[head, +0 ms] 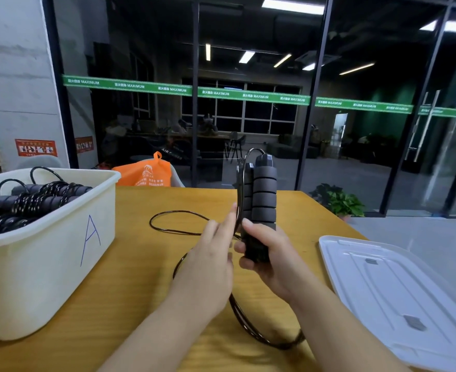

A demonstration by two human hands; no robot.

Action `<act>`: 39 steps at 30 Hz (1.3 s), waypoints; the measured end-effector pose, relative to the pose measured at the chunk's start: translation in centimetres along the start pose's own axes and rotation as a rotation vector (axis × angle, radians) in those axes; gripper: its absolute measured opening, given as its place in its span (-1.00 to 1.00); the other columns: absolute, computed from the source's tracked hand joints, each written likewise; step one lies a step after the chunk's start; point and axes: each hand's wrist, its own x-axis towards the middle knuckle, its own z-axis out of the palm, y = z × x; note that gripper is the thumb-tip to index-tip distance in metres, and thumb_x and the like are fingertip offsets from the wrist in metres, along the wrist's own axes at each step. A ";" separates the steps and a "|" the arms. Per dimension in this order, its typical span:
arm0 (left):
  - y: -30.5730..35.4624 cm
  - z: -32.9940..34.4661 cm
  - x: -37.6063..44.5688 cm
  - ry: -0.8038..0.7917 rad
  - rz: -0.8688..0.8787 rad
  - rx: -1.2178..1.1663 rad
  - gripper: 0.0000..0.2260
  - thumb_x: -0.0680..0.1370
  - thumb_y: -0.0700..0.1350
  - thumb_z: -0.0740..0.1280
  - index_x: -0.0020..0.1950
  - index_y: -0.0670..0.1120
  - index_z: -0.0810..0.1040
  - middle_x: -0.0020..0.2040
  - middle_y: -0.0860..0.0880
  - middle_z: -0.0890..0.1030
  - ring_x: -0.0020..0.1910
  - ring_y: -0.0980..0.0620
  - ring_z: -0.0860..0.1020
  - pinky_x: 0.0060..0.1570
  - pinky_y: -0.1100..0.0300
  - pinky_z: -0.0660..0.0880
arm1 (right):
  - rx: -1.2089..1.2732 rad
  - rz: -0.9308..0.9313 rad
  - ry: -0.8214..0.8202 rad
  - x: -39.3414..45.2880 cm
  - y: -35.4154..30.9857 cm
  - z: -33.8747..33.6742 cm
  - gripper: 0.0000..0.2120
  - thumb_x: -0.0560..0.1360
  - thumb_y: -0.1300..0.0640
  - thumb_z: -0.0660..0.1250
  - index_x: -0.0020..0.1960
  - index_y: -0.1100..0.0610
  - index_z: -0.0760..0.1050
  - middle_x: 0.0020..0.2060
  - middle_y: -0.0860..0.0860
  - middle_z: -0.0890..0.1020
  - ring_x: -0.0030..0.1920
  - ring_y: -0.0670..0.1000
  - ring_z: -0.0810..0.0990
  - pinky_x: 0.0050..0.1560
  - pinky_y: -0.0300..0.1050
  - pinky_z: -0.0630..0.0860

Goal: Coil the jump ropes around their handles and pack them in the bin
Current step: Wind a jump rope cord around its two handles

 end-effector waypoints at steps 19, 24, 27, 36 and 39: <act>0.0 0.0 -0.1 0.176 0.239 0.195 -0.78 0.53 -0.05 0.20 -0.11 -0.09 0.61 -0.18 0.07 0.48 -0.46 0.17 0.33 -0.50 0.40 0.22 | 0.195 0.009 0.111 -0.6 0.0 1.3 -0.91 0.31 0.04 0.45 -0.28 0.05 0.69 -0.13 0.10 0.59 -0.10 0.06 0.58 -0.08 -0.06 0.53; 0.6 -0.3 0.0 0.162 0.201 0.239 -0.90 0.39 -0.10 0.33 -0.29 -0.09 0.47 -0.25 0.06 0.44 -0.51 0.14 0.18 -0.58 0.33 0.10 | 0.140 -0.002 0.111 -0.2 0.8 1.1 -0.93 0.34 0.10 0.43 -0.24 0.10 0.65 -0.20 0.11 0.58 -0.13 0.08 0.56 -0.06 -0.03 0.49; 0.5 -0.1 0.0 0.093 0.170 0.221 -0.87 0.41 -0.10 0.31 -0.30 -0.04 0.39 -0.26 0.12 0.31 -0.54 0.13 0.19 -0.60 0.38 0.01 | 0.137 0.004 0.121 -0.1 0.9 1.0 -0.82 0.33 0.10 0.42 -0.15 0.20 0.59 -0.25 0.12 0.56 -0.20 0.08 0.57 -0.19 -0.07 0.54; 0.0 -0.6 0.4 -0.291 -0.173 -0.584 -0.79 0.56 -0.17 0.28 -0.27 -0.16 0.52 -0.45 0.11 0.47 -0.51 0.14 0.42 -0.41 0.23 0.41 | 0.149 0.011 0.179 0.3 0.9 0.8 -0.63 0.29 0.01 0.46 -0.06 0.25 0.52 -0.34 0.10 0.52 -0.34 0.03 0.49 -0.27 -0.05 0.36; -0.1 -0.9 0.3 -0.376 -0.186 -0.566 -0.78 0.57 -0.09 0.25 -0.20 -0.16 0.55 -0.56 0.04 0.42 -0.56 0.08 0.38 -0.46 0.25 0.36 | 0.185 0.008 0.193 0.3 0.8 0.7 -0.75 0.28 0.05 0.47 -0.15 0.20 0.58 -0.31 0.06 0.56 -0.34 -0.01 0.51 -0.26 -0.07 0.35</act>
